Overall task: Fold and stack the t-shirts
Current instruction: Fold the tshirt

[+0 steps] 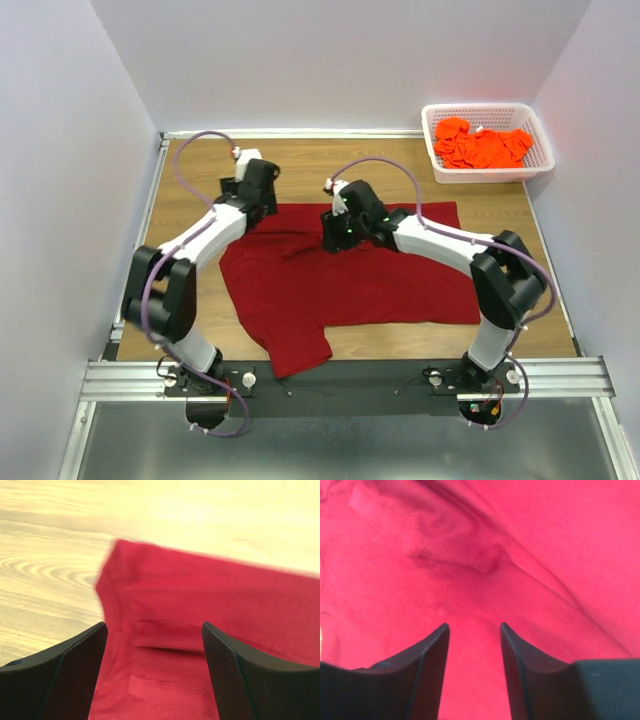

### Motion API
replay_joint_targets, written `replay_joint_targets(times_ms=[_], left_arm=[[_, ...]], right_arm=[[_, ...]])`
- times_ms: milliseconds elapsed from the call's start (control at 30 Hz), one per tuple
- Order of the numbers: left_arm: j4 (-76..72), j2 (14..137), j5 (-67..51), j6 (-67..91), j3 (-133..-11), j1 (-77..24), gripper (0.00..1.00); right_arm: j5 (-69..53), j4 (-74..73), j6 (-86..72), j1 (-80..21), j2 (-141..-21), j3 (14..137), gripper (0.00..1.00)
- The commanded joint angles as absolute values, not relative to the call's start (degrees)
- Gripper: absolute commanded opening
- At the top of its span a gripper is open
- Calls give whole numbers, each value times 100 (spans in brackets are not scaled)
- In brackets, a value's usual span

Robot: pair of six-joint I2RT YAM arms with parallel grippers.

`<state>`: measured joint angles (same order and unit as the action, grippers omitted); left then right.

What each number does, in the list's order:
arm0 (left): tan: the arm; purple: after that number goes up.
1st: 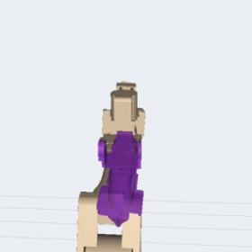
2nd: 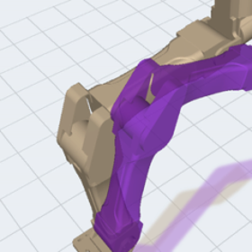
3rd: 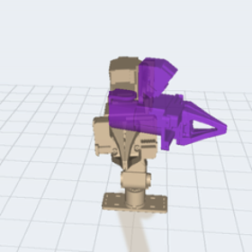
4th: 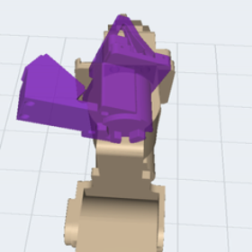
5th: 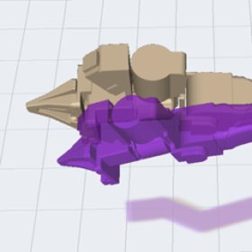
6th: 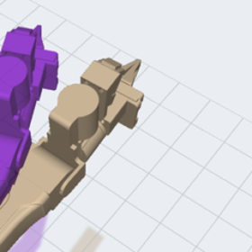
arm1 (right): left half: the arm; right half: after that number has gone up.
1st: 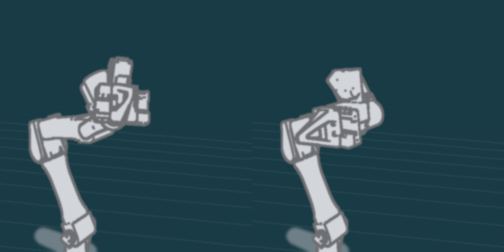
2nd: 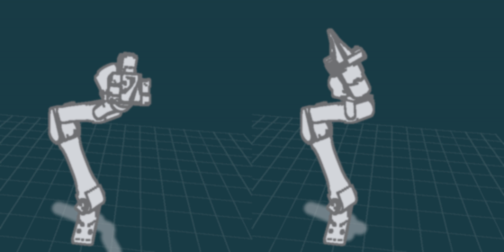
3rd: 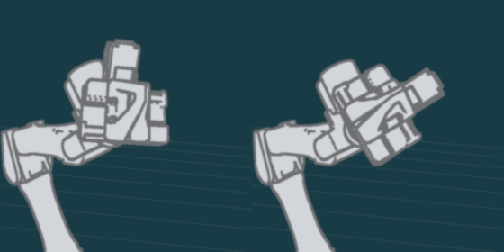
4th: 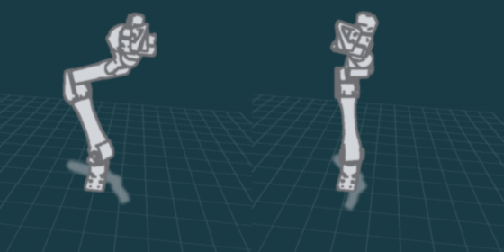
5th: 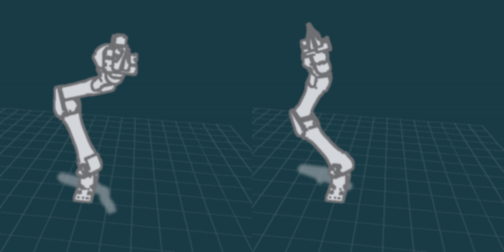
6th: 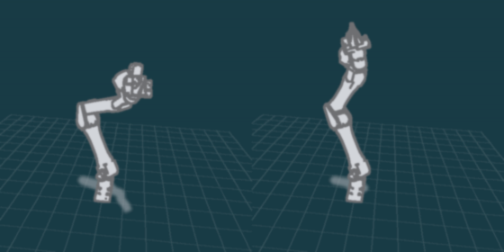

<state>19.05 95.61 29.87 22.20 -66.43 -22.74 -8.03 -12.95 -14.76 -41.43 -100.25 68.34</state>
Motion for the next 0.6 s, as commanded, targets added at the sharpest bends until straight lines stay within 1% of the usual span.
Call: replay_joint_targets(times_ms=[0,100,200,400,567], left_arm=[[1934,8756,2190,2777,-6057,-1838,84],[1828,8273,1926,2847,-5547,-1556,84],[1679,7798,1925,2883,-5099,-1346,84],[1292,7085,1890,2892,-4457,-1195,84],[1055,6865,2074,2883,-4201,-1195,84]], right_arm=[[-879,-1195,-1108,-4560,-10537,7329,50],[-800,-1195,-888,-4841,-10950,7646,47],[-852,-1195,-809,-4974,-11346,7945,41],[-852,-1195,-800,-5080,-11995,8498,36],[-660,-1195,-774,-5089,-12322,8832,36]])
